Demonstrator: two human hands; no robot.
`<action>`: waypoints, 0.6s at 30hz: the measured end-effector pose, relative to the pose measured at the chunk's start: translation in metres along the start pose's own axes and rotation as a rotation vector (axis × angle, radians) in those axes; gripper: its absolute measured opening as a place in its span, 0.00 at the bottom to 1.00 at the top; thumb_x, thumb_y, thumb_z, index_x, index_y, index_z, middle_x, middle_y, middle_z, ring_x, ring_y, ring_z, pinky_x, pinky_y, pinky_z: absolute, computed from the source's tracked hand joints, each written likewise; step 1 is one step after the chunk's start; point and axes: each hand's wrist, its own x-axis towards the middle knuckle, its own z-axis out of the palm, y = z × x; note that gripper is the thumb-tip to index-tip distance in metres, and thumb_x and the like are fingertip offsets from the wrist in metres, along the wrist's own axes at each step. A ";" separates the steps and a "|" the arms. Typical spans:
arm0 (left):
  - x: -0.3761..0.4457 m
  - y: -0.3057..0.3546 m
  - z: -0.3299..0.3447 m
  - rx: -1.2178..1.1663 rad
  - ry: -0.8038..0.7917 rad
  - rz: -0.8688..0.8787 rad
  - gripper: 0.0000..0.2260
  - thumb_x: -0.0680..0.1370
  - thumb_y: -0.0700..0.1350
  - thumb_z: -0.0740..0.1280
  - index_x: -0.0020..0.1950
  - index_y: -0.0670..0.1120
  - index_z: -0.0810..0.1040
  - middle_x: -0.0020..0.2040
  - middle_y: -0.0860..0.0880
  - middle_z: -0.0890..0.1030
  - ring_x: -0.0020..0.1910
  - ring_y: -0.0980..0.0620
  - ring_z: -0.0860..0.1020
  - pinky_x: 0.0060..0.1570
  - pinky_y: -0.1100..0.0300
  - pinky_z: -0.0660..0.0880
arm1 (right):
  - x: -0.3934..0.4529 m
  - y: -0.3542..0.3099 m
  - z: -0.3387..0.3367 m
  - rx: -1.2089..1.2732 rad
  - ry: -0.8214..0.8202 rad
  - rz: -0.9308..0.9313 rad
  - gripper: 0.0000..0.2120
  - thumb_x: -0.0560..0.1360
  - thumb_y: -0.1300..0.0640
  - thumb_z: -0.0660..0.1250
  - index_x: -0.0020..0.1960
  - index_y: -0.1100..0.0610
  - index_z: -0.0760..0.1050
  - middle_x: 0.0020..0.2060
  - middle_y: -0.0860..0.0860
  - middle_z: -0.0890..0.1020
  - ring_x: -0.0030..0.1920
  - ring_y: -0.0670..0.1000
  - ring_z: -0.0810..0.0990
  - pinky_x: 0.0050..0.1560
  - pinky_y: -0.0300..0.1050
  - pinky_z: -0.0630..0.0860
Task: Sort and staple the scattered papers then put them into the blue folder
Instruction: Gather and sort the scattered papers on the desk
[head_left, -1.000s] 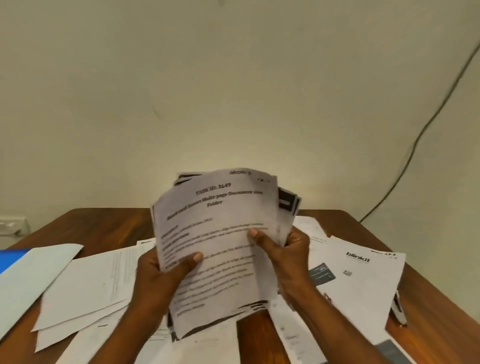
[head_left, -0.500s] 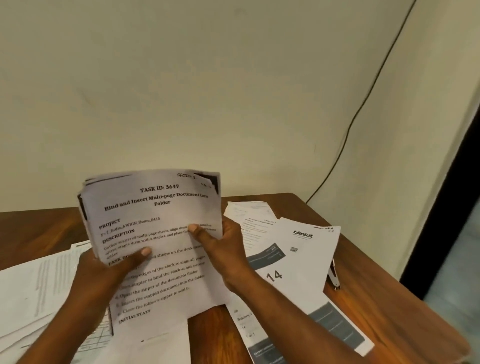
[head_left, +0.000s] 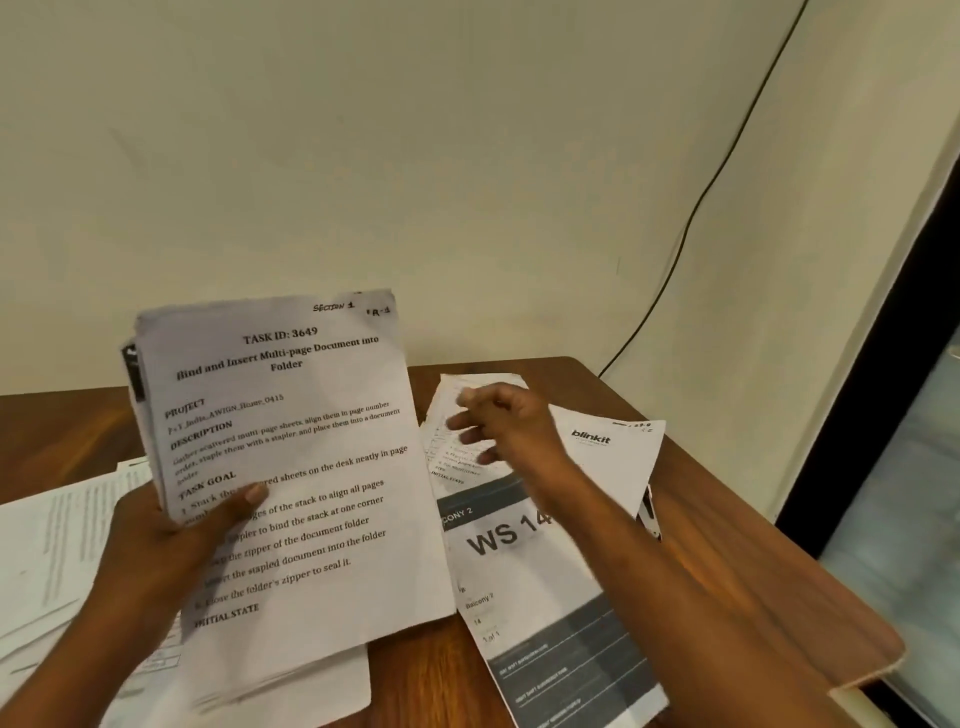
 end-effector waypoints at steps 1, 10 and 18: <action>0.000 -0.003 -0.001 0.007 -0.006 -0.010 0.19 0.68 0.50 0.82 0.55 0.49 0.84 0.48 0.42 0.88 0.45 0.36 0.88 0.49 0.31 0.82 | 0.006 0.007 -0.016 -0.101 0.038 0.041 0.10 0.80 0.49 0.71 0.54 0.55 0.82 0.45 0.50 0.89 0.46 0.52 0.86 0.41 0.47 0.81; -0.014 -0.024 0.003 -0.004 -0.033 -0.138 0.16 0.72 0.42 0.79 0.59 0.44 0.81 0.47 0.40 0.88 0.43 0.34 0.87 0.48 0.31 0.82 | 0.006 0.070 -0.090 -1.097 0.081 0.248 0.28 0.73 0.38 0.76 0.66 0.49 0.73 0.65 0.49 0.80 0.60 0.52 0.80 0.46 0.40 0.71; 0.019 -0.127 -0.052 -0.132 -0.066 -0.349 0.35 0.62 0.53 0.88 0.66 0.48 0.81 0.60 0.35 0.84 0.54 0.28 0.84 0.52 0.24 0.77 | 0.020 0.085 -0.082 -1.136 0.043 0.290 0.31 0.73 0.39 0.76 0.69 0.51 0.71 0.67 0.51 0.80 0.62 0.53 0.80 0.58 0.47 0.78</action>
